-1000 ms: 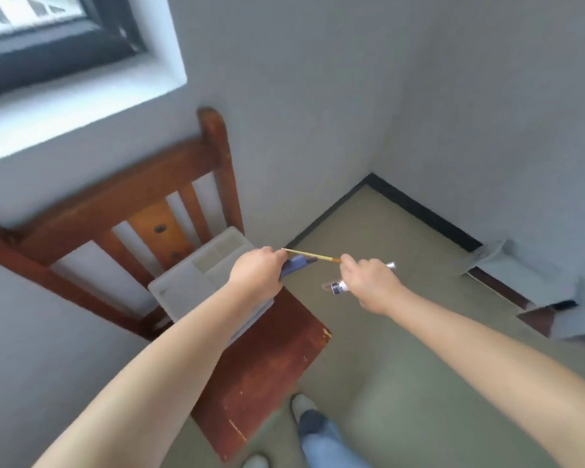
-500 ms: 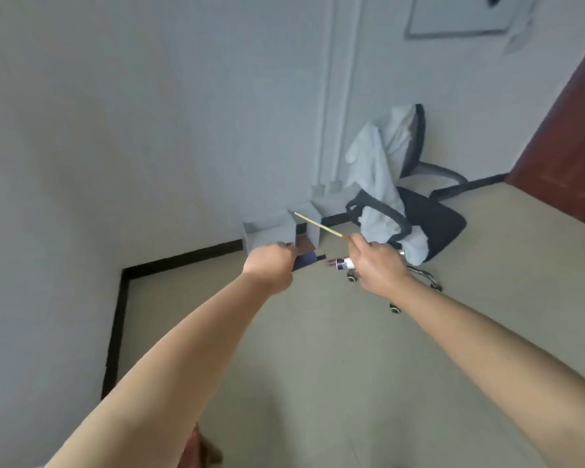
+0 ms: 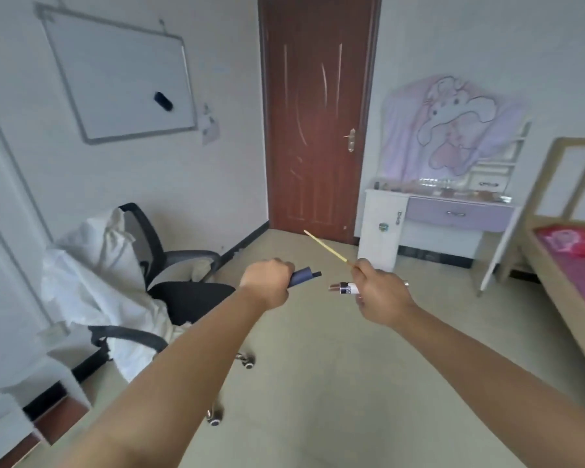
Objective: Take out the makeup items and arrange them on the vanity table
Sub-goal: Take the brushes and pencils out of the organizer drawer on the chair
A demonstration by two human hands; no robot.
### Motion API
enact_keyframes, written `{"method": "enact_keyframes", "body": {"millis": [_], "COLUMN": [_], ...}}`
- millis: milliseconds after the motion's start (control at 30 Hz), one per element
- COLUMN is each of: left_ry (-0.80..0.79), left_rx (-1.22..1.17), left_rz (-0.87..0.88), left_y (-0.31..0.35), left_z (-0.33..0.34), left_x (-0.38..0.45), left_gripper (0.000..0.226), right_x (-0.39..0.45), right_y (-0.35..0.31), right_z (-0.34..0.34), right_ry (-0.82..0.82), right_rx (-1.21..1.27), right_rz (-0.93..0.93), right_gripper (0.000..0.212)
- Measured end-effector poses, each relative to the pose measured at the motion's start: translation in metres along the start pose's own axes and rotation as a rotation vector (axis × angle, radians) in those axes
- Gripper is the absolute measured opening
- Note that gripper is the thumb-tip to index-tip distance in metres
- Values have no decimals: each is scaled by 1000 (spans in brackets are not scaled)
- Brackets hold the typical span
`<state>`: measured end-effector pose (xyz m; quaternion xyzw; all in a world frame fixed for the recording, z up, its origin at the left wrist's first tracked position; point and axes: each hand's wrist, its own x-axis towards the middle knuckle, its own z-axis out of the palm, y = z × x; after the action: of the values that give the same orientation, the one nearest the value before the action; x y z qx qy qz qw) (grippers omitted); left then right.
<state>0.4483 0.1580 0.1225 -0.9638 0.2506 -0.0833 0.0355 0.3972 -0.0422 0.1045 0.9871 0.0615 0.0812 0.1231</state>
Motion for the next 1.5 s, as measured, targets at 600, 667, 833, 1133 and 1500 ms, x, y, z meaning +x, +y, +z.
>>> {"method": "enact_keyframes", "body": {"millis": [600, 667, 833, 1133, 1500], "left_ry": [82, 96, 135, 53, 24], "left_rx": [140, 127, 112, 74, 65], "left_rz": [321, 351, 442, 397, 408], "left_y": [91, 104, 144, 225, 255], "left_z": [2, 5, 29, 94, 141], "left_x": [528, 587, 723, 978, 1264], "left_gripper": [25, 25, 24, 29, 20], "right_x": [296, 328, 406, 571, 795], "right_y": [352, 389, 481, 686, 883], "right_z": [91, 103, 142, 248, 346], "right_ry": [21, 24, 26, -29, -56], "right_rx": [39, 30, 44, 24, 26], "right_rz": [433, 464, 515, 429, 403], "right_gripper": [28, 28, 35, 32, 27]}}
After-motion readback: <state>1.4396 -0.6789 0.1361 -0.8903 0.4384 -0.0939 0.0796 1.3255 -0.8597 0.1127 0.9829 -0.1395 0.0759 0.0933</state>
